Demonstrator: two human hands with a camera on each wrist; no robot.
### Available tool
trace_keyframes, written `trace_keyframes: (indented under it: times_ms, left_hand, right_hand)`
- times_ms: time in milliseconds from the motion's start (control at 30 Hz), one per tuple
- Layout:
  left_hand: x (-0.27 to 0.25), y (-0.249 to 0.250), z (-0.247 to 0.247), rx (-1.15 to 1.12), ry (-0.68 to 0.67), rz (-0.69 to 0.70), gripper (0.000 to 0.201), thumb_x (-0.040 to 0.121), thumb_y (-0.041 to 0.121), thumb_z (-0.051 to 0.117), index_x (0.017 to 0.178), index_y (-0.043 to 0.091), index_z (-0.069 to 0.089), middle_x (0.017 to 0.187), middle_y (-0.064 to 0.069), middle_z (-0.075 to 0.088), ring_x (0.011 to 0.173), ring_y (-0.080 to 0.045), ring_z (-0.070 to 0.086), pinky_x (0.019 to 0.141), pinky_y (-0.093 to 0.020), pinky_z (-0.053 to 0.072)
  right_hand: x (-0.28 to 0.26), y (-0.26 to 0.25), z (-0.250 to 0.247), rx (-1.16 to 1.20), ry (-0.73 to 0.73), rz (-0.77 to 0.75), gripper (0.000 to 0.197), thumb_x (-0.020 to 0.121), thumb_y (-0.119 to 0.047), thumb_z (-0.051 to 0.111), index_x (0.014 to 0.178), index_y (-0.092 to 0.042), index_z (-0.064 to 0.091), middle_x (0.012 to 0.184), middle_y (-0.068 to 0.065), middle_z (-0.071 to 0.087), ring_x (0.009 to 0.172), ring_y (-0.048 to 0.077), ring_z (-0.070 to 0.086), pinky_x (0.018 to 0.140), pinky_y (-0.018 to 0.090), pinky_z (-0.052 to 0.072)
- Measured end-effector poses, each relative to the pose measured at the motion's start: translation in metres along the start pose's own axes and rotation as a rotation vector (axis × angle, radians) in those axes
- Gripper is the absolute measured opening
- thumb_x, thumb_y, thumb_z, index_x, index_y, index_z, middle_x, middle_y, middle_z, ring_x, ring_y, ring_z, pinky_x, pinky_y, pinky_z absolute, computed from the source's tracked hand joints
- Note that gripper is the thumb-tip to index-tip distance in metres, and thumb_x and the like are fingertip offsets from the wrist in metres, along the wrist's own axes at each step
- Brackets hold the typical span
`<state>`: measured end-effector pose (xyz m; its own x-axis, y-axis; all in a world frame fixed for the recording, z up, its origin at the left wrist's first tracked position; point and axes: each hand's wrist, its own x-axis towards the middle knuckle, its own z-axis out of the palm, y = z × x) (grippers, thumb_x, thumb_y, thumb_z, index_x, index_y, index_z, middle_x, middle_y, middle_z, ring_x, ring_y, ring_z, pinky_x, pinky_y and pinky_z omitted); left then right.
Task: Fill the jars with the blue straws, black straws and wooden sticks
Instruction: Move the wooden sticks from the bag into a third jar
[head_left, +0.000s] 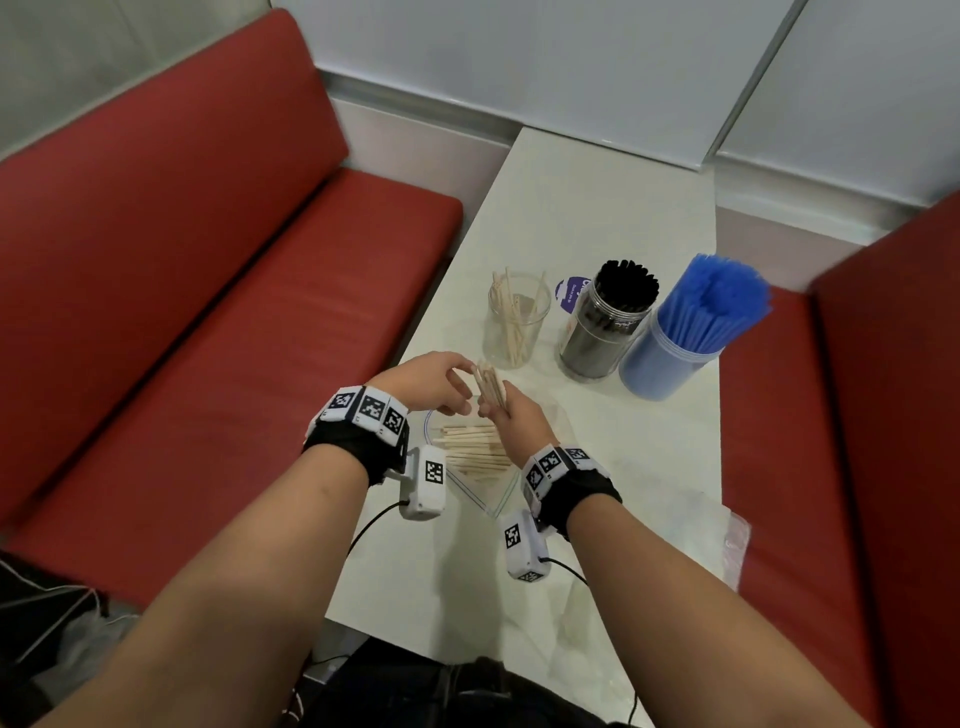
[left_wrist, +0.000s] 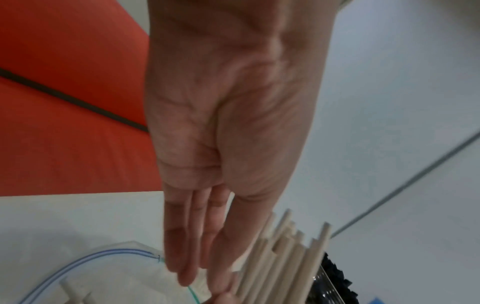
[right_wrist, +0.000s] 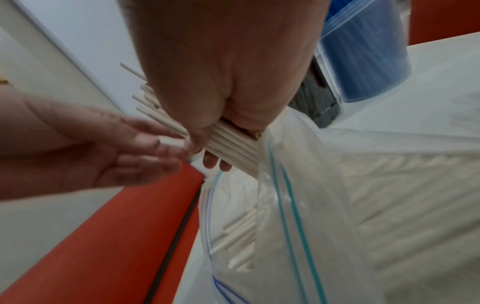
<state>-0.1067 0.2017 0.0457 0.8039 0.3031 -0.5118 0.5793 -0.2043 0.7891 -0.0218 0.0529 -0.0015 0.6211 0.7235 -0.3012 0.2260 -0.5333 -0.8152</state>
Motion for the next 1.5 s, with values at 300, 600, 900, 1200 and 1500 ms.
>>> trace_keyframes:
  times_ms: [300,600,900,1200,1500]
  left_hand:
    - [0.025,-0.012,0.029,-0.615,0.080,-0.095,0.017,0.096,0.017,0.058,0.104,0.004,0.066,0.098,-0.014,0.068,0.082,-0.025,0.071,0.085,-0.037,0.058]
    - [0.021,0.013,0.052,-1.412,-0.315,-0.175,0.077,0.100,0.055,0.032,0.108,-0.015,0.063,0.116,-0.031,0.063,0.104,-0.043,0.066,0.079,-0.050,0.059]
    - [0.006,0.043,0.053,-1.488,-0.366,-0.091,0.027,0.100,0.016,0.043,0.111,-0.004,0.056,0.109,-0.022,0.057,0.106,-0.033,0.061,0.094,-0.044,0.054]
    - [-0.001,0.038,0.053,-1.468,-0.427,-0.207,0.029,0.099,0.025,0.050,0.107,-0.002,0.059,0.108,-0.016,0.059,0.098,-0.033,0.067,0.094,-0.039,0.053]
    - [0.002,0.038,0.049,-1.469,-0.475,-0.173,0.028,0.091,0.021,0.061,0.098,-0.006,0.065,0.099,-0.017,0.064,0.094,-0.032,0.070,0.078,-0.038,0.061]
  right_hand:
    - [-0.004,-0.050,-0.050,0.274,0.095,-0.173,0.008,0.103,-0.012,0.052,0.108,-0.010,0.057,0.087,0.002,0.068,0.090,0.019,0.065,0.097,0.043,0.051]
    - [-0.019,-0.112,-0.095,0.596,0.134,-0.361,0.005,0.104,-0.004,0.049,0.107,-0.005,0.053,0.082,0.006,0.061,0.082,0.019,0.064,0.084,0.032,0.054]
    - [-0.032,-0.124,-0.090,0.654,0.160,-0.363,0.016,0.093,-0.004,0.066,0.106,-0.011,0.058,0.091,0.017,0.067,0.086,0.024,0.072,0.093,0.045,0.057]
    - [-0.038,-0.133,-0.087,0.690,0.220,-0.383,0.013,0.090,-0.006,0.072,0.091,-0.004,0.059,0.078,0.017,0.056,0.067,0.020,0.058,0.069,0.029,0.054]
    - [-0.040,-0.139,-0.093,0.791,0.205,-0.420,0.021,0.088,-0.002,0.071,0.089,-0.011,0.051,0.079,0.019,0.055,0.071,0.029,0.059,0.071,0.039,0.054]
